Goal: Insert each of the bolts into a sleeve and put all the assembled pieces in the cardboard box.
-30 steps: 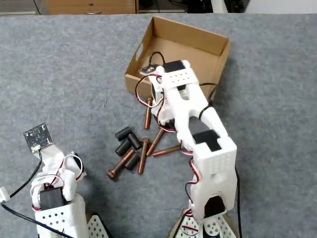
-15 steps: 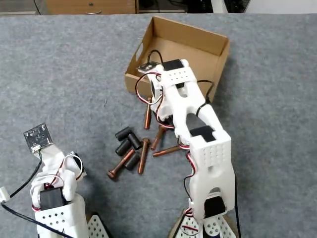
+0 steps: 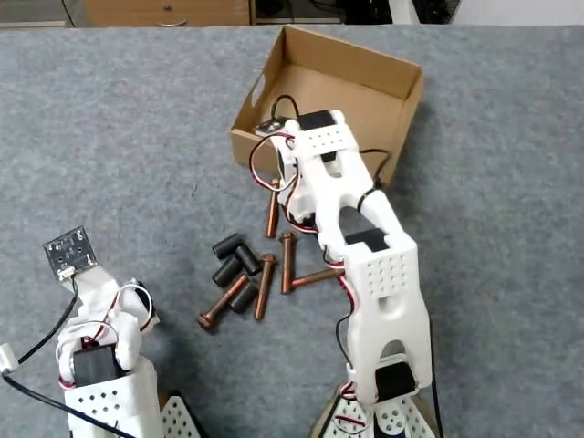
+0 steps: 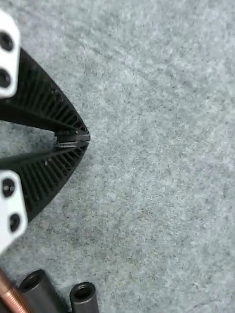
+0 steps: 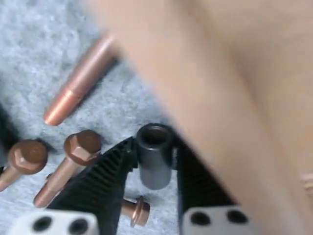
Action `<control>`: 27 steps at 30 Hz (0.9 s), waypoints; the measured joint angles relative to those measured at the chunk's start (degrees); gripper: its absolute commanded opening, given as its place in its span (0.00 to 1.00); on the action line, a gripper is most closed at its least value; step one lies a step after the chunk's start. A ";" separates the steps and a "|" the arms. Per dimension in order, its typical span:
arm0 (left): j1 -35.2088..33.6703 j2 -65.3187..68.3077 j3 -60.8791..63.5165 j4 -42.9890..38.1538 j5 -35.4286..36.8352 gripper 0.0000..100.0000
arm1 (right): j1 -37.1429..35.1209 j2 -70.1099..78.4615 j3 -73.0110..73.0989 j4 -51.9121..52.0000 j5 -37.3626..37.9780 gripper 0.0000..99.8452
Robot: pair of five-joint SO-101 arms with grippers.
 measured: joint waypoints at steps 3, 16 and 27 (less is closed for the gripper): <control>0.00 0.00 0.00 0.00 0.00 0.02 | 0.26 0.00 0.00 0.00 0.00 0.00; 0.00 0.00 0.00 0.00 0.26 0.02 | 2.37 1.05 -14.95 9.85 -1.93 0.00; 0.00 0.00 -12.40 2.29 3.34 0.02 | 10.46 -21.36 -20.40 10.02 -2.46 0.00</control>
